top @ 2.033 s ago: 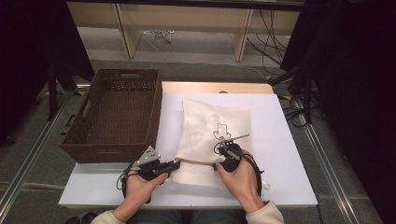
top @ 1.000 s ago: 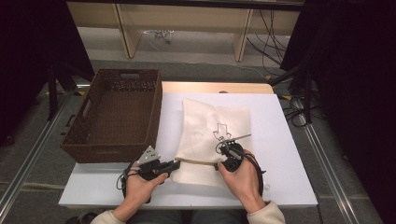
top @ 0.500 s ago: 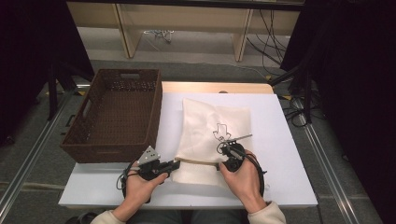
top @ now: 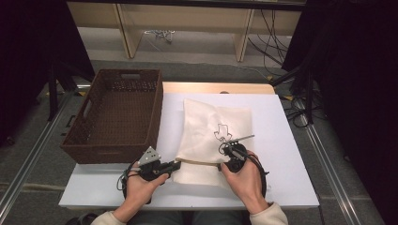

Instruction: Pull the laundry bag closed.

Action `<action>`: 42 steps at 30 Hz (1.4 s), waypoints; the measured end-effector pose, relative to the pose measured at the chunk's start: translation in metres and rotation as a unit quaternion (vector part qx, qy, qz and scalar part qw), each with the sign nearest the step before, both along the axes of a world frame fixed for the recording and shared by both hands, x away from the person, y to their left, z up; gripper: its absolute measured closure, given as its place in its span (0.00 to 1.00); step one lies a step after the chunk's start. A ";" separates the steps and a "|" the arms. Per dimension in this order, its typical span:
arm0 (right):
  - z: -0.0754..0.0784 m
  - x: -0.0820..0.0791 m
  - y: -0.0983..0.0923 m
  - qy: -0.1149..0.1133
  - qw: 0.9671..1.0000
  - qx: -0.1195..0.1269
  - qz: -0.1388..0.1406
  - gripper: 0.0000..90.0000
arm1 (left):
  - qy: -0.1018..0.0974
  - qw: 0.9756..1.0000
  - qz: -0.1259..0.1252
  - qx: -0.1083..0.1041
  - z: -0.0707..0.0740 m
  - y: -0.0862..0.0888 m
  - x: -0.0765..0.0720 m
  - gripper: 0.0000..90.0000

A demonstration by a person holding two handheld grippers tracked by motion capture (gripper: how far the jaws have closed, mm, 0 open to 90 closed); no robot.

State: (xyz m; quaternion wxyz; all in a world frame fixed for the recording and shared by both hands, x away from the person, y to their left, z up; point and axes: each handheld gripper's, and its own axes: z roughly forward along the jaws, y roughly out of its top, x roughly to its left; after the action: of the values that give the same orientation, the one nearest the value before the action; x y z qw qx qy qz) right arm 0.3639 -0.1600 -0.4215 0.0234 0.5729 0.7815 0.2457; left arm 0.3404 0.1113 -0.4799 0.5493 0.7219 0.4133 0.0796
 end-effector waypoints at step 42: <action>0.001 -0.001 -0.010 0.005 1.000 -0.007 -0.010 0.97 | -0.003 1.000 0.002 0.000 0.000 0.000 0.000 0.95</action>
State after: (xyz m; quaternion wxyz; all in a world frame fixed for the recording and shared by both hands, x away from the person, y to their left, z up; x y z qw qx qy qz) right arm 0.3633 -0.1697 -0.4206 0.0262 0.5815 0.7778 0.2372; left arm 0.3408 0.1117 -0.4797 0.5504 0.7207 0.4131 0.0834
